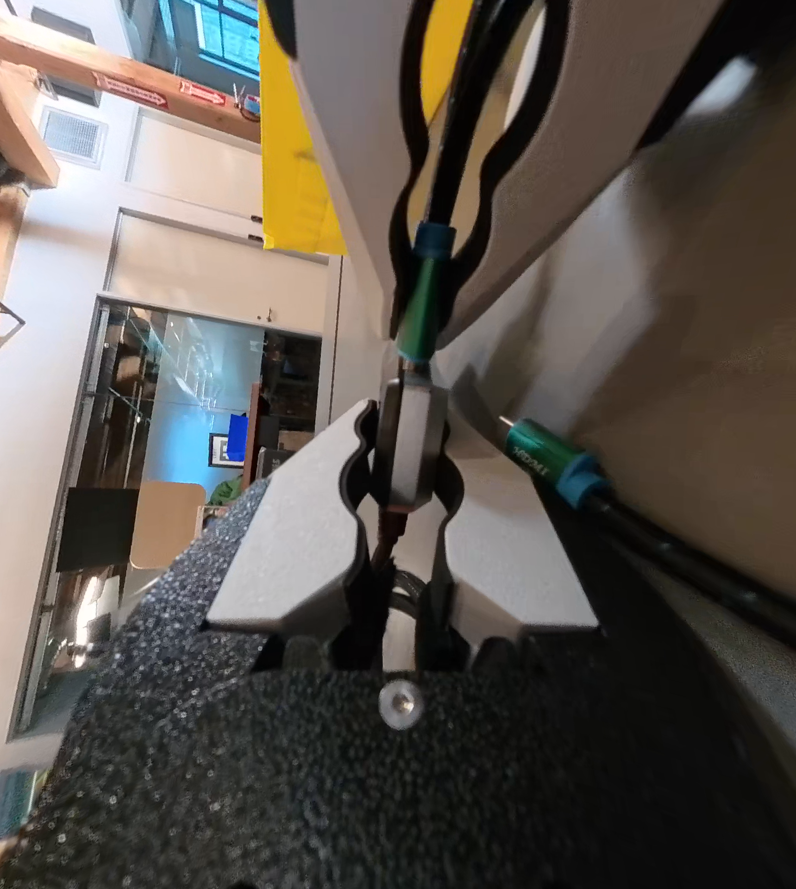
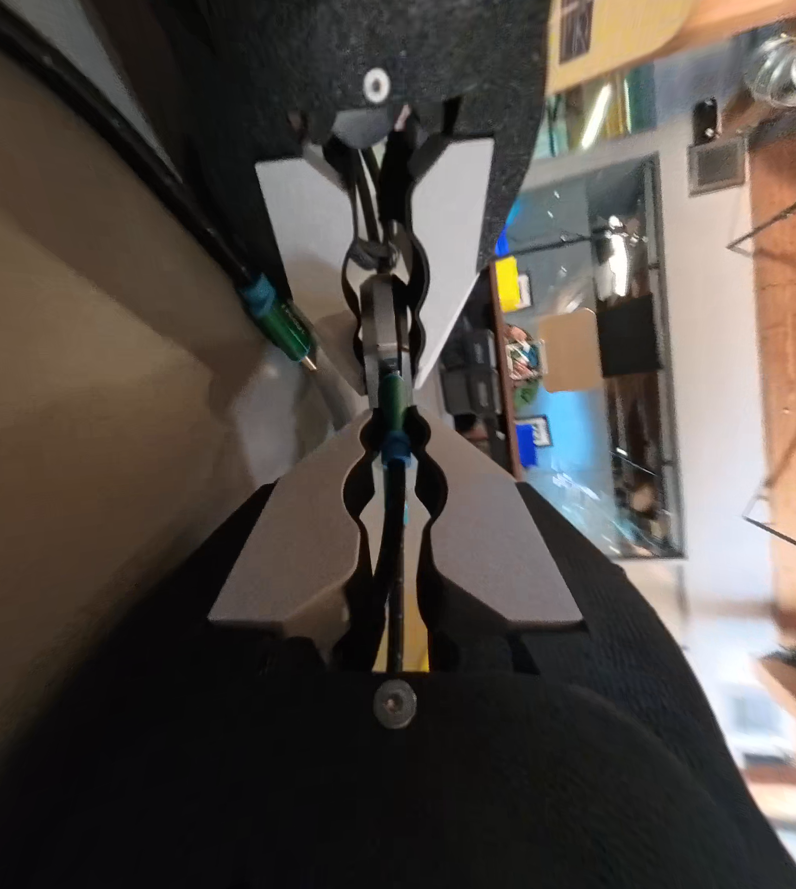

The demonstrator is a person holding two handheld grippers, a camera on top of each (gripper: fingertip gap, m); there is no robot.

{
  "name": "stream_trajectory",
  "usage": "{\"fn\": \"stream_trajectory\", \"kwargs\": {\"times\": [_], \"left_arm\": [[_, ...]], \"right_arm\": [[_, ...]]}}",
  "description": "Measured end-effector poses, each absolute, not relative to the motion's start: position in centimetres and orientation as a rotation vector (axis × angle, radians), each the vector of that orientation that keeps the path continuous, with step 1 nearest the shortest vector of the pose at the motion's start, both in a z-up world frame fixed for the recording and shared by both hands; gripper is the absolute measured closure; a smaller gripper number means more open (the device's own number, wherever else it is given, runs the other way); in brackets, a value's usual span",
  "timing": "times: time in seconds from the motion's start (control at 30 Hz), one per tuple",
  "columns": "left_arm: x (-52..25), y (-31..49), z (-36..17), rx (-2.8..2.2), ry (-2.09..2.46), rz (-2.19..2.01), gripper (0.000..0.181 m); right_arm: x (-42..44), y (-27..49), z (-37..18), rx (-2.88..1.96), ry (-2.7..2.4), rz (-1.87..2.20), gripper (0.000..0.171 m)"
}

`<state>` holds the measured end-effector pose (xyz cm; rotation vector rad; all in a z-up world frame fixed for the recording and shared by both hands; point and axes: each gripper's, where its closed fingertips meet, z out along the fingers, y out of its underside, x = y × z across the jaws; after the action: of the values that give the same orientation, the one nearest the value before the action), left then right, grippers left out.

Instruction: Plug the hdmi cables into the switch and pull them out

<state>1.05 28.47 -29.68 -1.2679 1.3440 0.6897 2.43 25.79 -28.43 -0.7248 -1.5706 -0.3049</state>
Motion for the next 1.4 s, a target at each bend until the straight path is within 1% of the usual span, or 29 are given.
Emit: {"fn": "stream_trajectory", "kwargs": {"times": [0.1, 0.23, 0.3, 0.33, 0.37, 0.43, 0.7, 0.8, 0.9, 1.0, 1.1, 1.27, 1.4], "left_arm": [[1.5, 28.3, -29.7, -1.245, 1.359, 0.676, 0.161], [1.5, 28.3, -29.7, -1.249, 1.359, 0.66, 0.161], [-3.1, 30.3, -30.5, -1.415, 1.281, 0.798, 0.162], [-5.0, 30.7, -30.4, -1.471, 1.226, 0.77, 0.162], [-5.8, 30.7, -30.2, -1.485, 1.2, 0.725, 0.162], [-5.9, 30.9, -30.5, -1.465, 1.231, 0.783, 0.162], [-6.3, 31.1, -30.4, -1.476, 1.217, 0.827, 0.161], [-6.5, 31.3, -30.4, -1.486, 1.205, 0.837, 0.161], [-6.5, 31.3, -30.3, -1.482, 1.202, 0.836, 0.16], [-6.5, 31.3, -30.4, -1.481, 1.204, 0.833, 0.16], [-6.5, 31.3, -30.4, -1.482, 1.207, 0.828, 0.161], [-6.5, 31.3, -30.5, -1.477, 1.213, 0.833, 0.161], [-6.5, 31.3, -30.5, -1.474, 1.218, 0.839, 0.161]], "right_arm": [[2.8, 25.4, -28.5, -0.731, -1.6, -0.171, 0.162], [3.1, 25.4, -28.4, -0.69, -1.596, -0.231, 0.162], [5.0, 27.0, -27.1, -0.718, -1.496, -0.363, 0.162], [6.8, 27.9, -26.3, -0.785, -1.426, -0.349, 0.162], [8.5, 28.5, -26.0, -0.855, -1.378, -0.292, 0.162], [10.3, 28.5, -26.1, -0.877, -1.363, -0.261, 0.162], [9.0, 27.0, -24.7, -0.778, -1.34, -0.211, 0.162], [9.1, 26.0, -21.5, -0.752, -1.28, -0.153, 0.162], [10.6, 25.3, -16.2, -0.714, -1.213, -0.16, 0.162], [13.7, 27.0, -10.7, -0.686, -1.144, -0.277, 0.162], [16.9, 30.7, -6.8, -0.647, -1.149, -0.503, 0.162], [19.9, 37.4, -3.4, -0.525, -1.3, -0.872, 0.162], [20.1, 41.8, -3.5, -0.375, -1.377, -1.083, 0.162]]}}
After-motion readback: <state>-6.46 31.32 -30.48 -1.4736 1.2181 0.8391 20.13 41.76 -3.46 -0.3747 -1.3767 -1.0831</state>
